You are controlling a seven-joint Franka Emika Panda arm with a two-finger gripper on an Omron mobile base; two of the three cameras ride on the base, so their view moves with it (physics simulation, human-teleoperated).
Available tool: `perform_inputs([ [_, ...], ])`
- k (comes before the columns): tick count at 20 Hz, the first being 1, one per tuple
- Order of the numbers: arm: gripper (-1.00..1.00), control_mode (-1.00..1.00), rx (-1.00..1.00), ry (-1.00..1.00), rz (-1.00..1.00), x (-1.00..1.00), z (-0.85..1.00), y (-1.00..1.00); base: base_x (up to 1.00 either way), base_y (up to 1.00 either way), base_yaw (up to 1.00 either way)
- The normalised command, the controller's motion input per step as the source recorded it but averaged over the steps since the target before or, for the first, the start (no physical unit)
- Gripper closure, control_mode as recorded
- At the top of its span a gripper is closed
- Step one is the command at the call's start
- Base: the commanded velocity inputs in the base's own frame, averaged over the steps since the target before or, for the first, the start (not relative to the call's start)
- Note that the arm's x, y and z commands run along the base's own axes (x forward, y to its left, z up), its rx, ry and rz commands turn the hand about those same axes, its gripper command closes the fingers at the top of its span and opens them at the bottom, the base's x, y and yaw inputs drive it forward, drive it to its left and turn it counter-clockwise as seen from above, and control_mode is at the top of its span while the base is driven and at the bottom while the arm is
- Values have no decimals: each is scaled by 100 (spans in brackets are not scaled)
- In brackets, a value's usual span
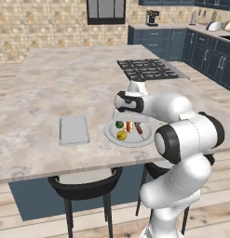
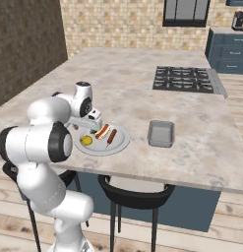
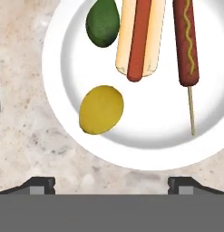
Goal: Place one cooked food and one vegetable from the large plate to each tupperware container.
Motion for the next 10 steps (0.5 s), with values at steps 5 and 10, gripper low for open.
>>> perform_inputs([
  [5,-100,-100,0,-1,0,55,-40,0,0,0,0],
  [10,-100,-100,0,0,0,38,-42,3,0,0,0],
])
